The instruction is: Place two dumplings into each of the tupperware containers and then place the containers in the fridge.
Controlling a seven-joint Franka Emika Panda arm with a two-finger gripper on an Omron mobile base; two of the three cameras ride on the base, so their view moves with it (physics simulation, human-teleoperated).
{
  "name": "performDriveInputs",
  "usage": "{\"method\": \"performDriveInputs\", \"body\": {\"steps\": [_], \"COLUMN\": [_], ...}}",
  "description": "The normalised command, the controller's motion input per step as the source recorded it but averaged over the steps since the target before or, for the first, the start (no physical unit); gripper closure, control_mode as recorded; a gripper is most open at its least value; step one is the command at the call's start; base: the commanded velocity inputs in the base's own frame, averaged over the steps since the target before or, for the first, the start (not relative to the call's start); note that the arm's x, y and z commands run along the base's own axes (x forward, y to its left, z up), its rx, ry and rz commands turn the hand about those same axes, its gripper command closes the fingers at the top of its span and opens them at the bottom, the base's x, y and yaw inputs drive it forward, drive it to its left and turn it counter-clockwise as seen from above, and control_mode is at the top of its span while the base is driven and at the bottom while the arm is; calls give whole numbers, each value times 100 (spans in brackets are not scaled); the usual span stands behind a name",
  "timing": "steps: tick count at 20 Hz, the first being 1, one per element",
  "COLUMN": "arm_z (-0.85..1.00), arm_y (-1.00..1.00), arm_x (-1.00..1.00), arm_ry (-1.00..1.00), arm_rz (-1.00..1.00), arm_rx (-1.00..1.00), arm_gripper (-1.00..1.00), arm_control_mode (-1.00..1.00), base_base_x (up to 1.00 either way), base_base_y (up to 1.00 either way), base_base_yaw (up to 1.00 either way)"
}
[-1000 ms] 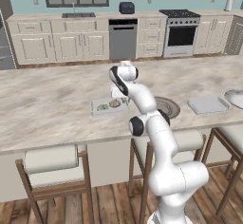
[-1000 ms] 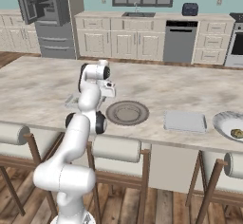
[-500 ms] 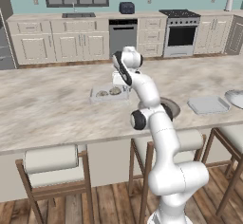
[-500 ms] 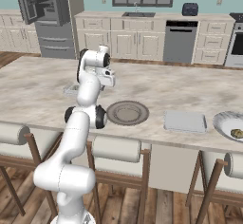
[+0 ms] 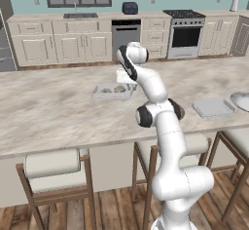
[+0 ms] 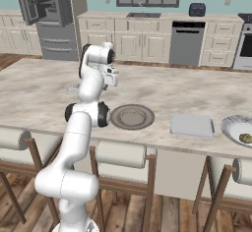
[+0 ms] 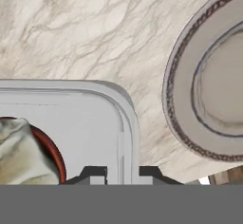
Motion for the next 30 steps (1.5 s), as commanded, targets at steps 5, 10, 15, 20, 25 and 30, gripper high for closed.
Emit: {"method": "performDriveInputs", "body": {"steps": [5, 10, 15, 20, 25, 30], "arm_z": [0, 0, 12, 51, 56, 53], "arm_y": [-45, -35, -2, 13, 6, 0], "arm_x": [-71, -100, -100, -100, -100, -100], "arm_ry": [1, -2, -13, -5, -16, -28], "arm_rz": [-15, -24, -24, -20, -14, -20], "arm_rx": [-1, 0, 0, -5, -11, -9], "arm_gripper": [100, 100, 100, 100, 100, 100], "arm_control_mode": [-100, -100, -100, -100, -100, -100], "base_base_x": [0, 0, 0, 0, 0, 0], "base_base_y": [0, 0, 0, 0, 0, 0], "base_base_yaw": [0, 0, 0, 0, 0, 0]}}
